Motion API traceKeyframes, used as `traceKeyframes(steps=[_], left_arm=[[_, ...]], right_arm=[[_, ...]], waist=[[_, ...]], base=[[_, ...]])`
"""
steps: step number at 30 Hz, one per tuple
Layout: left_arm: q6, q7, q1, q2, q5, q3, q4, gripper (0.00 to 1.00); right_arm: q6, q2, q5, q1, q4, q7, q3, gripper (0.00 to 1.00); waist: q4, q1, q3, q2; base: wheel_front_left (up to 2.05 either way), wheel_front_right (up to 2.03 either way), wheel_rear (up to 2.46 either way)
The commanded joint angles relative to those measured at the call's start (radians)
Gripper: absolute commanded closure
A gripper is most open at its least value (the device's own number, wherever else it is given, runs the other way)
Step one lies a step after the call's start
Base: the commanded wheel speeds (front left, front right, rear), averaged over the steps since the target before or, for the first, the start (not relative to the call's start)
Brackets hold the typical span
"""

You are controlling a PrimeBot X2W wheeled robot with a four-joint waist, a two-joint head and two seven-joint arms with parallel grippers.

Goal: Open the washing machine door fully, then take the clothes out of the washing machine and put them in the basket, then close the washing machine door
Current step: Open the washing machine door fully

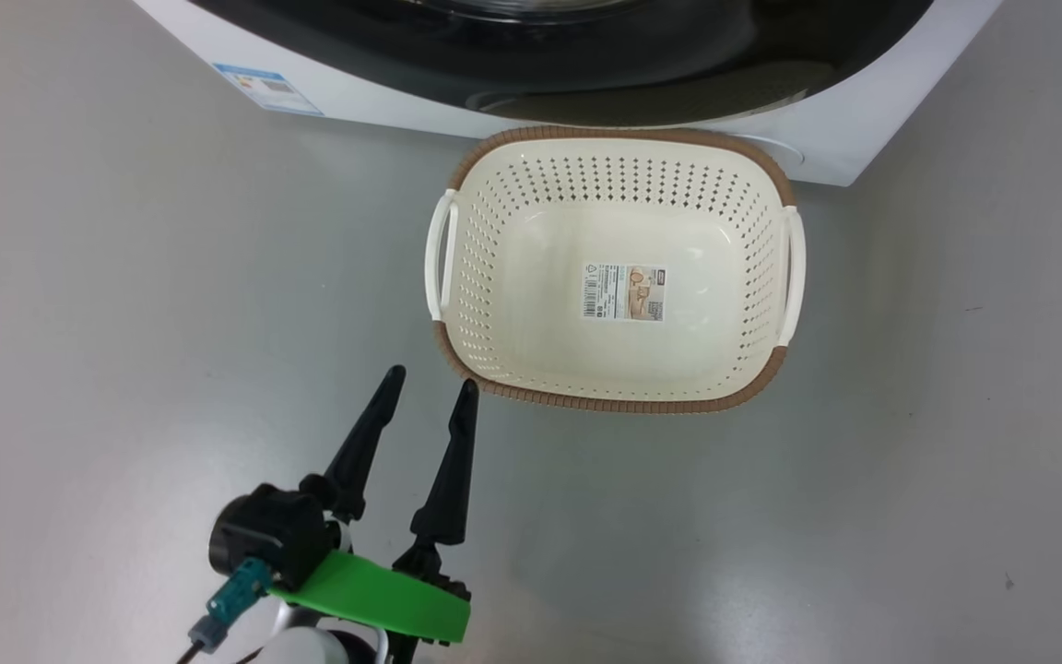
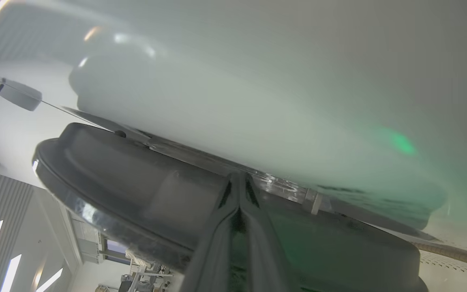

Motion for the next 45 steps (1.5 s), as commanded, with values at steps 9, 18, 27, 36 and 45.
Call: traceKeyframes(steps=[9, 18, 27, 36, 45], left_arm=[[0.013, -0.012, -0.016, 0.011, -0.018, 0.025, -0.019, 0.00], [0.006, -0.012, 0.001, 0.011, -0.010, 0.033, -0.007, 0.00], [0.002, -0.012, 0.023, 0.011, -0.005, 0.046, 0.000, 0.00], [0.004, -0.012, 0.054, 0.011, -0.009, 0.054, -0.002, 0.00], [0.005, -0.012, 0.071, 0.011, -0.002, 0.067, -0.005, 0.00]], right_arm=[[0.001, 0.045, -0.038, 0.025, -0.019, 0.066, -0.003, 1.00], [0.001, 0.089, -0.052, 0.099, -0.026, 0.105, 0.003, 1.00], [0.001, 0.116, -0.071, 0.172, -0.050, 0.147, 0.018, 1.00], [0.001, 0.154, -0.079, 0.261, -0.102, 0.186, 0.028, 1.00], [0.001, 0.194, -0.080, 0.337, -0.161, 0.236, 0.042, 1.00]], waist=[[0.003, 0.0000, -0.024, 0.0000], [-0.013, 0.0000, -0.087, 0.0000], [-0.021, 0.0000, -0.141, 0.0000], [-0.030, 0.0000, -0.189, 0.0000], [-0.042, 0.0000, -0.210, 0.0000]], base=[[0.00, 0.00, 0.00], [0.00, 0.00, 0.00], [0.00, 0.00, 0.00], [0.00, 0.00, 0.00], [0.00, 0.00, 0.00]])
